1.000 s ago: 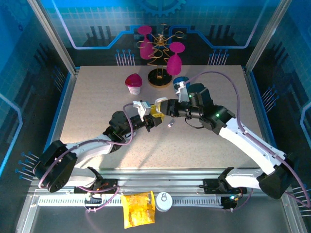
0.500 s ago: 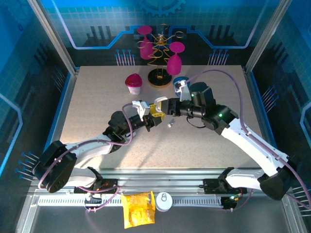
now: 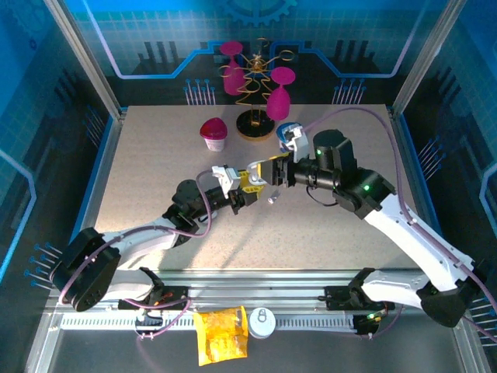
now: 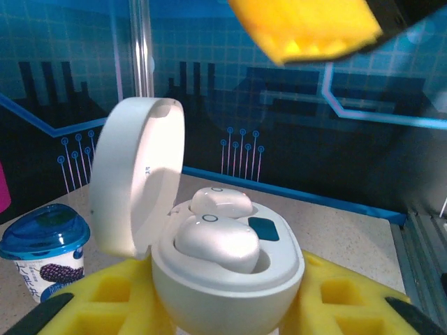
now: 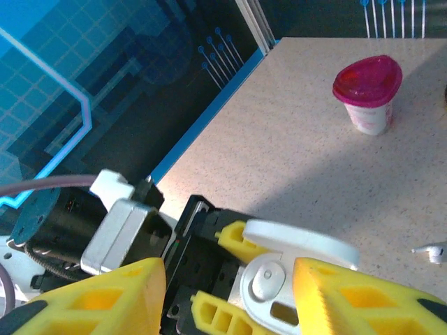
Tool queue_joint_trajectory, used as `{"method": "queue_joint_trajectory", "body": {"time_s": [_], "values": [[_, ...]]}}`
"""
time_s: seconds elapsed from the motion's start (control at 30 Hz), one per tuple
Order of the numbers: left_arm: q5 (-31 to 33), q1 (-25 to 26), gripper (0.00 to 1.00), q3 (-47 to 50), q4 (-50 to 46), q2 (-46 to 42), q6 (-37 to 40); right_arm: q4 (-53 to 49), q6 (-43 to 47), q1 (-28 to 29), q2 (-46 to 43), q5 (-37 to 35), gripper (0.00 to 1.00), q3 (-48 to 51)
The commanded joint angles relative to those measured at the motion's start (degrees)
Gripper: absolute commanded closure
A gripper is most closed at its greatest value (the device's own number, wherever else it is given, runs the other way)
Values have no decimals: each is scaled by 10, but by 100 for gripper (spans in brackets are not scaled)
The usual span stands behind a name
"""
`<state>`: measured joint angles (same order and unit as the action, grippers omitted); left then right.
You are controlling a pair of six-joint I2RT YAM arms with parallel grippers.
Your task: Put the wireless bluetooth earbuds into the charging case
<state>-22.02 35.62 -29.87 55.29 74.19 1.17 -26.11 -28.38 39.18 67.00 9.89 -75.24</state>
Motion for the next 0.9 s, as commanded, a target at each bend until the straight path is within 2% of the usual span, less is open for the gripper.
{"method": "queue_joint_trajectory", "body": {"time_s": [0.0, 0.13, 0.3, 0.73, 0.77, 0.87], "values": [[-34, -3, 75, -3, -21, -22, 38, -58, 21, -21, 38, -24, 51, -47], [-42, -4, 74, -19, -44, -16, 48, -92, 29, -30, 85, -20, 55, -88], [-45, -7, 74, -56, -44, 15, 46, -137, 39, -34, 104, -20, 55, -104], [-74, -31, 74, -108, -73, 22, 45, -130, 20, -35, -3, -55, 54, -12], [-79, -31, 74, -107, -73, 22, 46, -119, 4, -37, -11, -57, 52, -4], [-86, -31, 74, -101, -57, 21, 41, -37, -65, -57, -43, -4, 33, 43]]}}
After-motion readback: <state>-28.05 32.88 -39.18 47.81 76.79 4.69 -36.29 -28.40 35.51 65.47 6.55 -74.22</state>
